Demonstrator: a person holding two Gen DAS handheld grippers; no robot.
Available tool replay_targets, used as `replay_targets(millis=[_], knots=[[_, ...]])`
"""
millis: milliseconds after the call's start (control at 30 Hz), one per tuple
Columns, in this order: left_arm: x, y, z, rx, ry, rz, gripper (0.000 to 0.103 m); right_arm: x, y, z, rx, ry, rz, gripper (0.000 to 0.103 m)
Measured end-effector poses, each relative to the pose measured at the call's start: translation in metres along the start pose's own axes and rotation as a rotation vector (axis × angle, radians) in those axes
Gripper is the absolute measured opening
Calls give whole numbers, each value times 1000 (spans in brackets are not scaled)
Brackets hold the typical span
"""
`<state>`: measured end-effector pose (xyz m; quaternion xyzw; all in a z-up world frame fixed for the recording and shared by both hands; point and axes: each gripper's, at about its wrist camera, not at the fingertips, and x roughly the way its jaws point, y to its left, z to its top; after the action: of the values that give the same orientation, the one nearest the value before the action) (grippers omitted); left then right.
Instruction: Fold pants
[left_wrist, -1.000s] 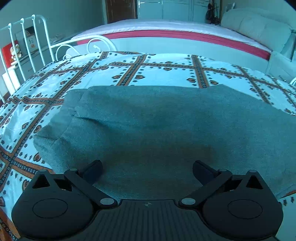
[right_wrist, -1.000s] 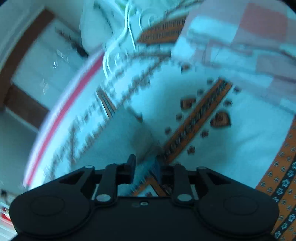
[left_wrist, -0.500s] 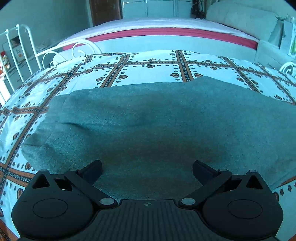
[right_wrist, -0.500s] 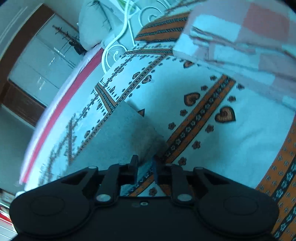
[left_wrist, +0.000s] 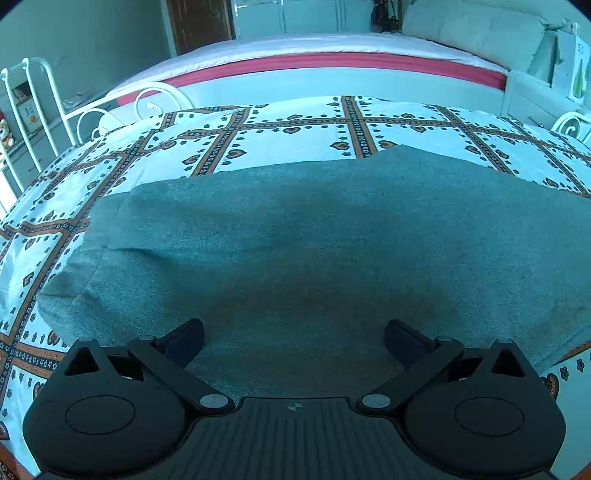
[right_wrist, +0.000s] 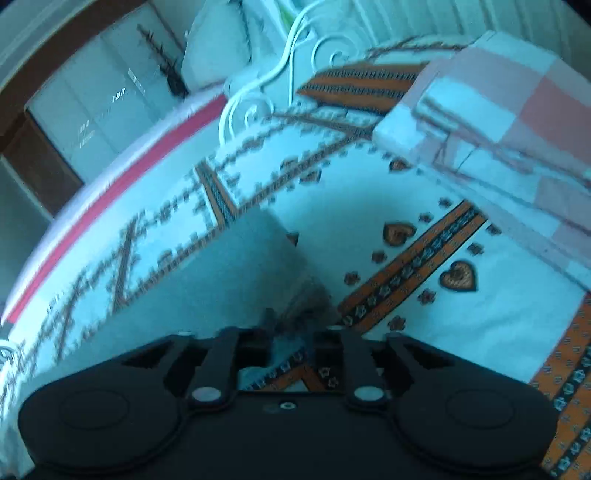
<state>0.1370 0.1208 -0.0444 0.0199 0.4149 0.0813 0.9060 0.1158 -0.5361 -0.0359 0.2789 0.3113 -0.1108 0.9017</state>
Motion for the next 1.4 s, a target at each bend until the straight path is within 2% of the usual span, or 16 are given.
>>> replay_targets(millis=[67, 300, 467, 600, 700, 800, 900, 967, 1000, 1033, 1067, 1100, 1133, 1167, 1300, 1400], knots=[[0, -1, 0, 13, 0, -1, 103, -9, -5, 1, 30, -19, 23, 26], [6, -4, 3, 0, 8, -3, 103, 11, -48, -9, 358, 139, 168, 25], [5, -16, 5, 10, 9, -10, 103, 25, -55, -15, 476, 159, 253, 25], [3, -23, 7, 40, 7, -13, 103, 29, -40, -16, 395, 146, 230, 23], [-3, -24, 6, 32, 0, -13, 103, 26, -25, -12, 260, 142, 168, 2], [-17, -30, 8, -19, -33, -27, 103, 15, -23, -7, 250, 99, 176, 1], [-40, -54, 1, -96, -128, -96, 103, 21, -18, -11, 208, 123, 111, 3], [-47, -82, -12, -119, -163, -131, 103, 20, -16, -10, 215, 119, 121, 9], [-46, -96, -20, -118, -169, -135, 103, 21, -19, -9, 246, 122, 142, 17], [-42, -111, -29, -105, -153, -133, 103, 23, -24, -10, 277, 131, 164, 18], [-33, -125, -37, -80, -105, -130, 103, 26, -27, -11, 288, 138, 161, 12], [-28, -141, -46, -17, -96, -82, 103, 27, -27, -10, 273, 140, 138, 4], [-30, -153, -53, 56, -139, -31, 103, 25, -25, -9, 255, 137, 139, 5], [-32, -158, -55, 67, -146, -18, 103, 22, -22, -8, 246, 124, 142, 5], [-47, -150, -54, -36, -200, -38, 103, 17, -21, -8, 244, 109, 144, 10], [-46, -153, -53, -95, -215, -11, 103, 22, -23, -10, 241, 137, 132, 9]])
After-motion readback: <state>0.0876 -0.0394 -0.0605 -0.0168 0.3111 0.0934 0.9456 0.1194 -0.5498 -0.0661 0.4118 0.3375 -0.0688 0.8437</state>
